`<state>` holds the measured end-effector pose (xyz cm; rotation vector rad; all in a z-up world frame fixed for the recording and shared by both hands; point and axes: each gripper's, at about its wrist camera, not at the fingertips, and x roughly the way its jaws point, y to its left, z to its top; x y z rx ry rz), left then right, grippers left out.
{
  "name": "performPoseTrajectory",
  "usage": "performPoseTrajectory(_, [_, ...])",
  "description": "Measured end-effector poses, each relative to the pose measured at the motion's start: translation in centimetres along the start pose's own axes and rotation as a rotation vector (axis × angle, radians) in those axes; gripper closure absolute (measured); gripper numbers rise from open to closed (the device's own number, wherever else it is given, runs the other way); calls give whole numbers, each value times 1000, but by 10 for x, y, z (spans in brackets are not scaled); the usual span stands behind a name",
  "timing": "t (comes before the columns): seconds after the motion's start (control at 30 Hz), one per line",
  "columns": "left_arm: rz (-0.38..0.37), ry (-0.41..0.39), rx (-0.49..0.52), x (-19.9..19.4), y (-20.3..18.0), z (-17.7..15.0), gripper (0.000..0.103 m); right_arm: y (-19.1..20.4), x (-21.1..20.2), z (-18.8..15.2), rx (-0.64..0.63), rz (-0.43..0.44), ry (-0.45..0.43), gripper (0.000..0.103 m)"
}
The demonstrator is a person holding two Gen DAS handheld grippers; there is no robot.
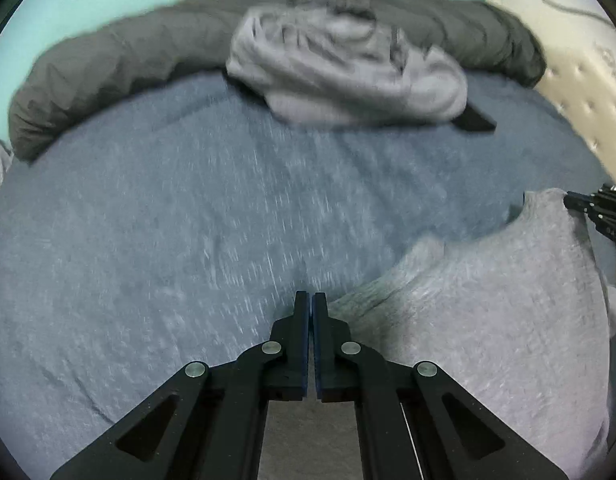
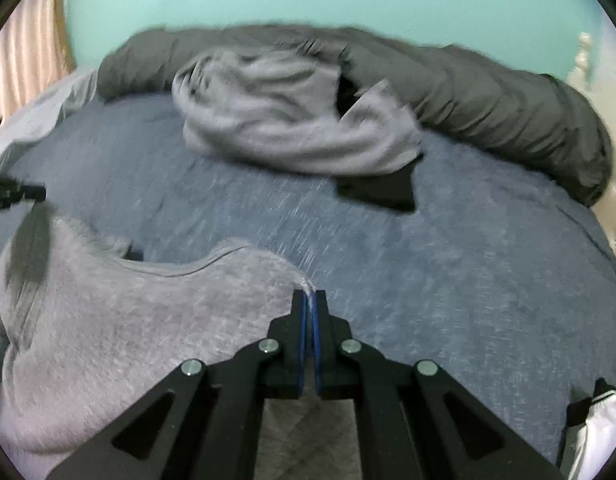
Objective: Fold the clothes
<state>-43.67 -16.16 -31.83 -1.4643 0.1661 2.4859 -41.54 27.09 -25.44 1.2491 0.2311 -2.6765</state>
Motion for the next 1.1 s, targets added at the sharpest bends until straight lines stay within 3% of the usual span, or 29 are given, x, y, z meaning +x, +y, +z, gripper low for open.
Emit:
performPoseTrajectory(0.07, [1, 53, -1, 15, -4, -4, 100, 0, 11, -6, 4, 5, 34, 101])
performPoseTrajectory(0.13, [28, 31, 19, 17, -10, -4, 96, 0, 23, -13, 8, 9, 68, 100])
performPoseTrajectory(0.2, [9, -1, 8, 18, -15, 1, 68, 0, 34, -19, 12, 14, 102, 100])
performPoseTrajectory(0.27, [13, 8, 37, 27, -24, 5, 52, 1, 45, -26, 17, 18, 137, 100])
performPoseTrajectory(0.37, [35, 32, 99, 42, -38, 9, 52, 1, 61, -35, 24, 25, 184, 99])
performPoseTrajectory(0.47, [27, 83, 128, 60, -45, 10, 52, -5, 61, -28, 54, 29, 148, 94])
performPoseTrajectory(0.53, [9, 111, 132, 70, -49, 8, 52, -8, 61, -24, 72, 34, 128, 73])
performPoseTrajectory(0.6, [-1, 128, 139, 78, -51, 5, 52, -6, 70, -25, 69, 65, 154, 60])
performPoseTrajectory(0.67, [-17, 124, 132, 80, -50, 3, 55, -1, 78, -27, 41, 63, 183, 60])
performPoseTrajectory(0.7, [-31, 118, 121, 79, -48, 3, 71, 2, 82, -28, 24, 64, 197, 60])
performPoseTrajectory(0.77, [-33, 110, 135, 76, -50, 2, 100, 8, 82, -30, 5, 72, 182, 73])
performPoseTrajectory(0.8, [-23, 106, 156, 74, -52, 1, 100, 11, 82, -30, -5, 75, 174, 86])
performPoseTrajectory(0.87, [-1, 89, 185, 67, -56, 1, 100, 16, 77, -31, -30, 72, 146, 95])
performPoseTrajectory(1.1, [81, -33, 172, 24, -48, 23, 101, 18, 48, -12, -58, 17, 32, 98])
